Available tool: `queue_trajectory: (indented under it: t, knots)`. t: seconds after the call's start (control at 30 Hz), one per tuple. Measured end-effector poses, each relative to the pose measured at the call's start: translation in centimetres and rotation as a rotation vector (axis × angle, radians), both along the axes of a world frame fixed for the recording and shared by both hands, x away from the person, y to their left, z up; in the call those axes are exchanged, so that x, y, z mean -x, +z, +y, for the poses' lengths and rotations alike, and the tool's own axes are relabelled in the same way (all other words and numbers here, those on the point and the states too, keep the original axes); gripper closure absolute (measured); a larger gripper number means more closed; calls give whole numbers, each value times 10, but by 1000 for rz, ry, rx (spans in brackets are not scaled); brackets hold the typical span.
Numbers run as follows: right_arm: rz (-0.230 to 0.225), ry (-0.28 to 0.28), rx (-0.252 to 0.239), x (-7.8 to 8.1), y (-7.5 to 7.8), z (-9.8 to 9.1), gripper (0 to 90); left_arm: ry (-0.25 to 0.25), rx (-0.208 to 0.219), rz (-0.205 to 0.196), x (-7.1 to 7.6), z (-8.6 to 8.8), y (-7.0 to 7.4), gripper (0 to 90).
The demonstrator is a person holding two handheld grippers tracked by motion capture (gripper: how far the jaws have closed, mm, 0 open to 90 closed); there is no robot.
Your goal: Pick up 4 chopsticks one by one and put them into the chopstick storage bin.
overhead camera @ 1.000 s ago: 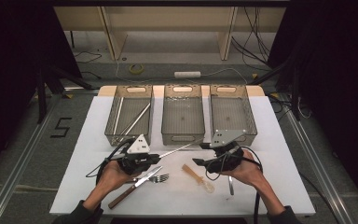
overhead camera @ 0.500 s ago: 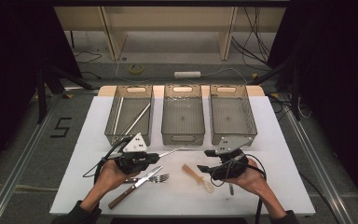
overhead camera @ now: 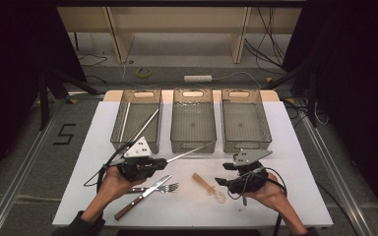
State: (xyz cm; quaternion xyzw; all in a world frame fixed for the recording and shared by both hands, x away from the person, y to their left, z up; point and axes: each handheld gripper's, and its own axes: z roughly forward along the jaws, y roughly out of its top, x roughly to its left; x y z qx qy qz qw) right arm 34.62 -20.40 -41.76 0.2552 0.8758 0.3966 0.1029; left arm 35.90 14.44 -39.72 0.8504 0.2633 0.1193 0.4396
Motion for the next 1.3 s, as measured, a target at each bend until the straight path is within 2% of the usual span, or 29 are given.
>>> queue_trajectory:
  t: [0.23, 0.57, 0.73, 0.9, 1.03, 1.3]
  knots:
    - [-5, -57, -14, 3, -5, -8, 387, 73, 52, -10, -9, 18, 9, 833]
    - [8, -60, -8, 8, -9, -13, 383, 157, 89, -17, -24, 41, 13, 833]
    - [12, -62, -1, 8, -11, -14, 384, 210, 105, -35, -30, 52, 19, 833]
    - [13, -68, -5, 9, -11, -16, 384, 263, 114, -47, -39, 63, 21, 833]
    - [15, -73, -6, 9, -12, -18, 383, 310, 125, -42, -49, 73, 19, 833]
    - [18, -71, -13, 11, -14, -17, 371, 383, 116, -36, -67, 85, 12, 833]
